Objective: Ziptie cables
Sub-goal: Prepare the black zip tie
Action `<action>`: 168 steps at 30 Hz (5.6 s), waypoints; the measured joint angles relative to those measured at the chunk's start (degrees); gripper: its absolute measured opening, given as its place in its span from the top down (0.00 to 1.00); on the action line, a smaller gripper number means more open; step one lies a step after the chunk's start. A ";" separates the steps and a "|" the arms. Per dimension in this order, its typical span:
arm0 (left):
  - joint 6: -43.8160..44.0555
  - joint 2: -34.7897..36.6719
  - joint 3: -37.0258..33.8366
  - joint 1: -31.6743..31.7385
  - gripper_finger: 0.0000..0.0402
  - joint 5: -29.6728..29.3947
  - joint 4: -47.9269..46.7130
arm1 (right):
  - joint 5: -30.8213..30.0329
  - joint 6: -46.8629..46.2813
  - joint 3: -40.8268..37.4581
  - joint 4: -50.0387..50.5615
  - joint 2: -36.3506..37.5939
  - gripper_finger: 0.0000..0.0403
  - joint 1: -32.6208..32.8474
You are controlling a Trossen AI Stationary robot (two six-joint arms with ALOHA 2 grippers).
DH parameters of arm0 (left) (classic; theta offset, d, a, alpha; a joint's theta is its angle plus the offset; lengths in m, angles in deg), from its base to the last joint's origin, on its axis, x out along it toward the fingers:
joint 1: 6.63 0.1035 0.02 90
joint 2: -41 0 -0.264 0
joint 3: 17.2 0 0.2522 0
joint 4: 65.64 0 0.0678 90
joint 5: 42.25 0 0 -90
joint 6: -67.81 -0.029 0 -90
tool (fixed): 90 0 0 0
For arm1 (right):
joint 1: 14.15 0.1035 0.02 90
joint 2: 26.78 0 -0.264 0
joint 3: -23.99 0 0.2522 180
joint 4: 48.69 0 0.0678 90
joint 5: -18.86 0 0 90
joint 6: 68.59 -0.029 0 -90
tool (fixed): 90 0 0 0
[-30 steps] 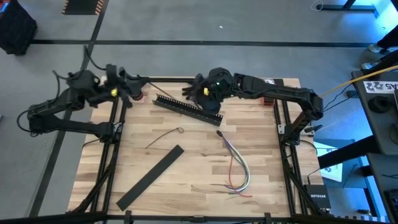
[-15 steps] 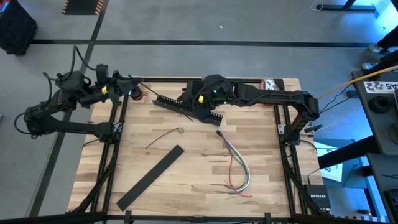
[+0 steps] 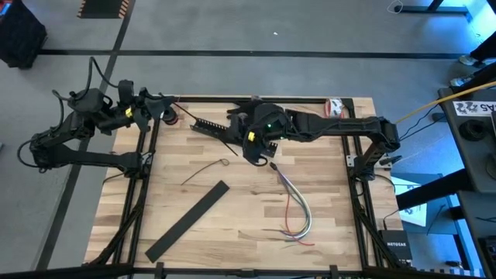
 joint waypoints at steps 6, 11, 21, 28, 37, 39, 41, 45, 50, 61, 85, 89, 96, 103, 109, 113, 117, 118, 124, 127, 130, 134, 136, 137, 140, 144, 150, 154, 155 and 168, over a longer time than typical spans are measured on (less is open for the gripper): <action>-1.04 -0.04 0.00 0.00 1.00 0.00 -0.02 | -4.44 0.05 0.00 -4.13 0.00 0.62 1.31; -1.36 -0.04 0.00 0.00 1.00 0.00 0.05 | -6.34 -6.63 0.00 -4.44 -0.42 0.62 1.00; -1.44 -0.07 0.00 0.00 1.00 -0.02 0.24 | -6.25 -17.21 -0.13 -3.10 1.40 0.62 0.39; -1.41 -0.06 0.00 0.02 1.00 -0.02 0.62 | -6.23 -18.45 0.14 6.25 10.37 0.62 -0.46; 0.47 -0.11 0.00 -0.02 1.00 0.19 0.94 | -6.05 -12.02 -2.73 16.89 10.07 0.62 -0.39; 1.15 -0.27 0.00 -0.02 1.00 0.43 0.73 | -5.50 -7.78 -4.28 13.33 8.71 0.62 -0.37; 2.41 -0.49 0.00 -0.02 1.00 0.90 0.51 | -4.61 -4.13 -4.86 9.29 7.89 0.62 -0.37; 3.21 -0.94 0.00 -0.02 1.00 1.35 0.52 | -2.23 1.94 -5.09 3.51 6.15 0.62 -0.37; 3.20 -1.14 0.00 0.02 1.00 1.44 0.57 | 0.54 6.47 -5.16 -0.60 4.28 0.62 -0.37; 3.21 -1.07 0.00 0.00 1.00 1.44 0.66 | 3.83 9.35 -5.13 -1.57 1.30 0.62 -0.37; 3.36 -1.07 0.00 -0.02 1.00 1.53 0.48 | -4.66 7.48 -3.89 -0.72 3.21 0.62 -0.79; 3.18 -1.07 0.00 -0.02 1.00 1.54 0.48 | -2.87 6.04 -3.96 -1.63 2.69 0.62 0.21; 2.87 -1.07 0.00 0.02 1.00 1.53 0.63 | -0.19 6.04 -3.93 -2.37 2.24 0.62 0.39; 2.07 -1.07 0.00 0.02 1.00 1.53 0.63 | 0.89 6.10 -3.91 -4.85 2.34 0.62 1.54; 2.03 -1.07 0.00 0.02 1.00 1.53 0.64 | 0.92 6.00 -3.91 -4.11 2.03 0.64 1.60; 2.05 -1.07 0.00 0.02 1.00 1.53 0.63 | 0.92 3.88 -3.91 -3.97 2.03 0.74 1.58; 1.92 -1.07 0.00 0.02 1.00 1.55 0.56 | 0.92 -1.31 -3.91 -2.84 2.03 0.91 1.58; 1.70 -1.07 -0.02 0.02 1.00 1.55 0.52 | 0.91 -2.77 -3.91 -2.81 2.03 0.95 1.58; -1.14 -3.68 -0.02 0.02 1.00 0.74 1.90 | 1.81 -18.17 -3.91 -3.88 2.03 0.97 0.99; -4.12 -7.60 -0.02 0.20 1.00 0.57 3.31 | 1.99 -26.87 -3.91 -3.90 2.05 0.99 -0.19; -7.04 -11.94 -0.02 1.18 1.00 0.59 5.63 | 1.91 -36.33 -3.91 -3.30 2.05 0.99 -2.41; -11.01 -17.45 -0.07 2.15 1.00 0.57 7.12 | 5.70 -52.90 -3.91 -3.31 2.06 1.00 -6.16; -13.41 -20.19 -0.04 2.43 1.00 0.46 6.83 | 9.62 -63.26 -3.91 -3.25 2.14 1.00 -7.86; -14.25 -21.43 -0.04 2.43 1.00 0.43 6.89 | 11.92 -68.81 -3.91 -3.29 2.25 1.00 -8.59; -17.12 -24.43 -0.07 2.26 1.00 0.65 6.66 | 18.73 -81.92 -3.89 -3.22 2.32 1.00 -9.96; -21.87 -27.45 2.42 2.07 1.00 0.59 7.02 | 26.23 -92.09 -3.89 -3.22 2.32 1.00 -10.23; -31.82 -31.81 7.40 0.96 1.00 0.65 6.38 | 32.53 -101.48 -3.85 -2.79 2.36 1.00 -10.23; -38.21 -34.66 10.33 -0.80 1.00 0.39 4.23 | 36.35 -105.67 -3.85 -2.57 2.36 1.00 -10.61; -40.08 -35.21 10.93 -1.41 1.00 0.06 3.88 | 37.20 -106.63 -3.85 -2.33 2.36 1.00 -10.79; -63.34 -36.63 12.35 -7.77 1.00 -7.06 3.15 | 43.92 -113.08 -3.85 2.52 2.35 1.00 -12.84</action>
